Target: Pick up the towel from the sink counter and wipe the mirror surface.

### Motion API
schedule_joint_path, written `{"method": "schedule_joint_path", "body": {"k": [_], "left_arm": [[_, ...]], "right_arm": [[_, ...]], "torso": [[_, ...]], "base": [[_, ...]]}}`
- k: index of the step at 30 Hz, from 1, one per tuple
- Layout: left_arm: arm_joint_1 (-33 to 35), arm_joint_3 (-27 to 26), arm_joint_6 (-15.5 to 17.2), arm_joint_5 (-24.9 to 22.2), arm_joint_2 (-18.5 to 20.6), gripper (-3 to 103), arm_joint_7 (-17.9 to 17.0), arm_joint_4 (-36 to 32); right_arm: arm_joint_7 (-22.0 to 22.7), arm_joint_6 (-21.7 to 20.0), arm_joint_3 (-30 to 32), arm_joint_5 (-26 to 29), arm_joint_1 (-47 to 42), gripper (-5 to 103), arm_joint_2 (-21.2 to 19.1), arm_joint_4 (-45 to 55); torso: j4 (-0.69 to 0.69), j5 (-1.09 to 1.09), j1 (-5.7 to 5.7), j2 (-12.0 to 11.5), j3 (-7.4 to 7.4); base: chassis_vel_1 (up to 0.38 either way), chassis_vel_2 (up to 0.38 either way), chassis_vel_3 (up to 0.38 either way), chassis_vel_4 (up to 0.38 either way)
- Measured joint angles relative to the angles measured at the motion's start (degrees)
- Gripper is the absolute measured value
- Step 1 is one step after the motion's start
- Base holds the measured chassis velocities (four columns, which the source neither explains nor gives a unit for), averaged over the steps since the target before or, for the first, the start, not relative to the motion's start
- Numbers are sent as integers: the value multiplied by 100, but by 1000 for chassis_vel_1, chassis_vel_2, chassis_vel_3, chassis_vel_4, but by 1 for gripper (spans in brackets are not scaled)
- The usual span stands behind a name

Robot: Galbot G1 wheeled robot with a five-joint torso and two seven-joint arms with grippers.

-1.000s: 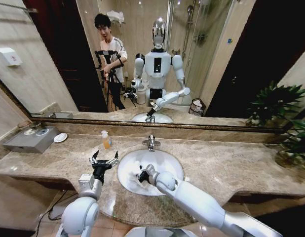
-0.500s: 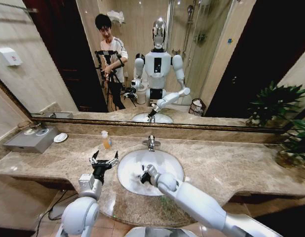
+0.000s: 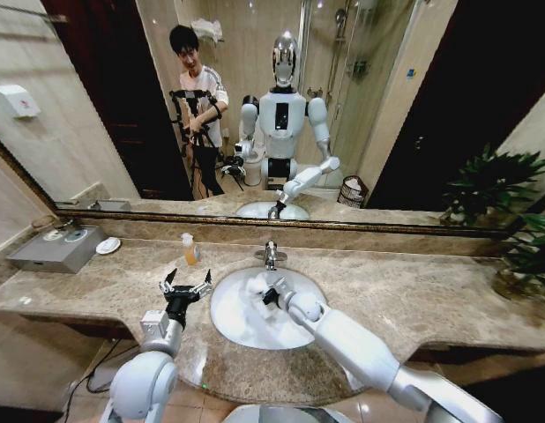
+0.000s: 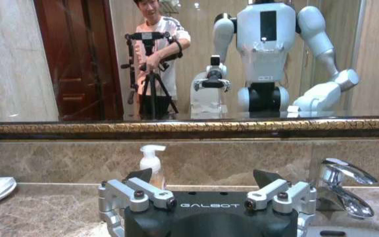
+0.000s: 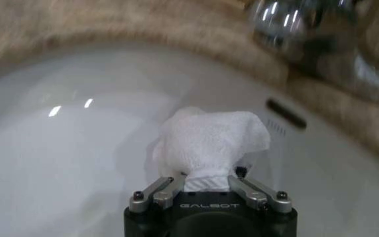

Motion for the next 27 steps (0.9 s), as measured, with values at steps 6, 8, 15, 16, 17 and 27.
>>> {"method": "schedule_joint_path", "body": {"k": [6, 8, 15, 16, 17, 27], "left_arm": [[0, 0, 0, 0, -1, 100, 0, 0], [0, 0, 0, 0, -1, 100, 0, 0], [0, 0, 0, 0, -1, 100, 0, 0], [0, 0, 0, 0, -1, 100, 0, 0], [0, 0, 0, 0, -1, 100, 0, 0], [0, 0, 0, 0, -1, 100, 0, 0]], "right_arm": [[-257, -104, -143, -102, -319, 12, -728, 646], [-262, -87, -60, -190, -325, 12, -769, 623], [-230, -141, 559, -323, -160, 12, -770, 273], [-254, -158, 620, -330, -162, 12, -809, 252], [-254, -158, 620, -330, -162, 12, -809, 252], [-576, -43, 692, -344, -1035, 12, -1409, 968]], "torso": [[-1, 0, -1, 1, 0], [-1, 1, -1, 1, 0], [3, 2, 0, 1, 0], [2, 2, 0, 1, 0], [2, 2, 0, 1, 0], [-2, 1, -1, 1, -1]], "base": [[0, 0, 0, 0], [0, 0, 0, 0], [0, 0, 0, 0], [0, 0, 0, 0], [0, 0, 0, 0], [0, 0, 0, 0]]}}
